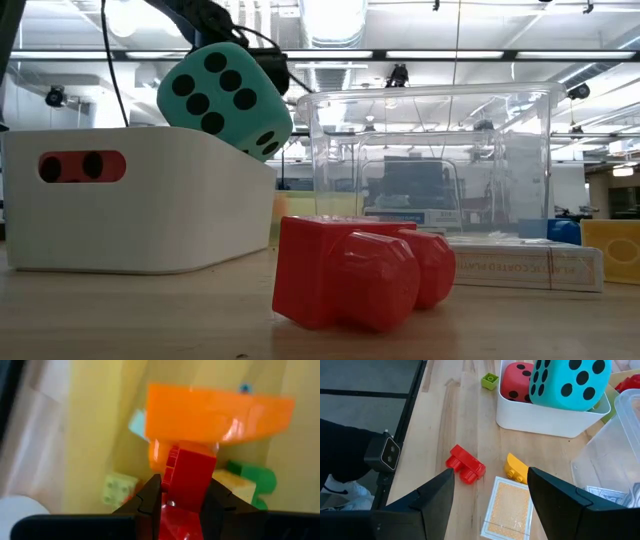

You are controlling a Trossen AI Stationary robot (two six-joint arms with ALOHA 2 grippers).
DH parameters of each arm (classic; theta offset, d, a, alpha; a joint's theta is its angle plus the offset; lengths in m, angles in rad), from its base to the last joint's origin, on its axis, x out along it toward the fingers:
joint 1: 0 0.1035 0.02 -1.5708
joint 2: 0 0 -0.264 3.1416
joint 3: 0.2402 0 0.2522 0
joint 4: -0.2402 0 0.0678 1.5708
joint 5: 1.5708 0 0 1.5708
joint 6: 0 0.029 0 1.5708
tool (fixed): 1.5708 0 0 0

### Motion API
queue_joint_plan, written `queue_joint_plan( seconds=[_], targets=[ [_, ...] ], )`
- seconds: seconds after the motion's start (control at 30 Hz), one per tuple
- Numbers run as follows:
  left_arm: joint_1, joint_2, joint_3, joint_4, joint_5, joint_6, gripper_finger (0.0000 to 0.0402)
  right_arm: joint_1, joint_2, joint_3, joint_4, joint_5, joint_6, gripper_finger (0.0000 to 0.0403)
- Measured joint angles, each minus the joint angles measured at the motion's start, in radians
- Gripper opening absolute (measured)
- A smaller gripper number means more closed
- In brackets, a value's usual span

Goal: Pick & Place Toys
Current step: Put the red game piece into the yellow bin

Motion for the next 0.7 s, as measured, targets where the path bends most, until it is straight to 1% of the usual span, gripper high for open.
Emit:
queue_joint_plan(
  seconds=[0.17,0.3,0.7],
  targets=[
    [0.0,0.0,-0.07,0.002,0.013,-0.004,0.0079,0.0,0.0,0.0,0.0,0.0,0.0,0.0246],
    [0.0,0.0,-0.101,0.02,0.014,-0.01,0.0079,0.0,0.0,0.0,0.0,0.0,0.0,0.0246],
    [0.0,0.0,-0.111,0.029,0.019,-0.005,0.0079,0.0,0.0,0.0,0.0,0.0,0.0,0.0246]
  ],
)
